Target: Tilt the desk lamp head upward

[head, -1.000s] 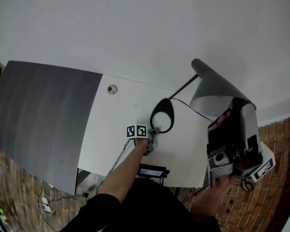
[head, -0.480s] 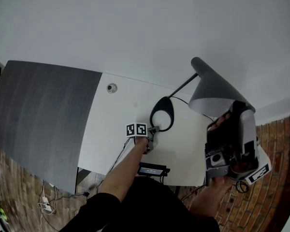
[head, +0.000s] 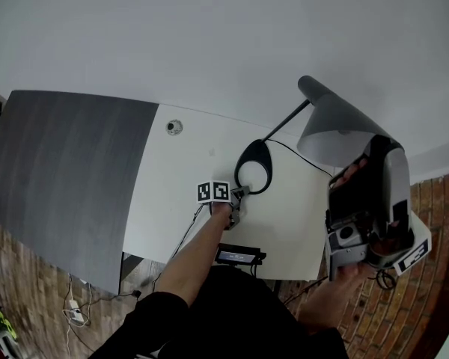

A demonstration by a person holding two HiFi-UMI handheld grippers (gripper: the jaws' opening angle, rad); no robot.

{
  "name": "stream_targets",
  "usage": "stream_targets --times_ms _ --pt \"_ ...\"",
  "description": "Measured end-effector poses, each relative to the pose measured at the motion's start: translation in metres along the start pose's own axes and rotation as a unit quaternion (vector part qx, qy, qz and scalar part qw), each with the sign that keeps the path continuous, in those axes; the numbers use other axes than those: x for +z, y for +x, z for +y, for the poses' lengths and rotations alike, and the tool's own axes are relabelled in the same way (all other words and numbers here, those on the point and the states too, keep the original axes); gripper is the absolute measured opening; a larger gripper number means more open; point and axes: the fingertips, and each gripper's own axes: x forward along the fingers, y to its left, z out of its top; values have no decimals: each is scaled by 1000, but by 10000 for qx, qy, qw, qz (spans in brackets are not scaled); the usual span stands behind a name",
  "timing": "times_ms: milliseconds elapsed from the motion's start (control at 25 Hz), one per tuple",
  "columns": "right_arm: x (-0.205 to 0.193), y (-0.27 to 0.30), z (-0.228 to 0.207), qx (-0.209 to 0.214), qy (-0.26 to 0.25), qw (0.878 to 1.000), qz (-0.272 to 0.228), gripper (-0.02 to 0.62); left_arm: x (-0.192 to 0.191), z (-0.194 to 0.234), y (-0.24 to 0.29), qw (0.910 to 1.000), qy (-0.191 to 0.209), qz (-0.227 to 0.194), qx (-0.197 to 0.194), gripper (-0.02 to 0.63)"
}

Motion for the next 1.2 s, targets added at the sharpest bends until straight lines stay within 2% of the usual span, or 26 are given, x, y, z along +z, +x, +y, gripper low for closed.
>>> stream_targets --times_ms 240,640,720,880,1200 --pt "6 0 -2 -75 79 9999 -129 92 -3 2 1 9999 12 121 105 9" --pt "2 -5 -2 -53 -69 9999 -108 87 -2 1 5 9998 32 149 151 11" --pt "0 -6 -2 -49 -99 9999 -101 87 1 -5 8 9996 159 169 146 11" --pt "-1 -7 -1 -36 -162 9998 -95 87 -2 -7 14 9968 577 469 279 11" --pt "6 -2 0 24 -143 9998 -134 88 -3 -5 12 9959 660 495 362 9"
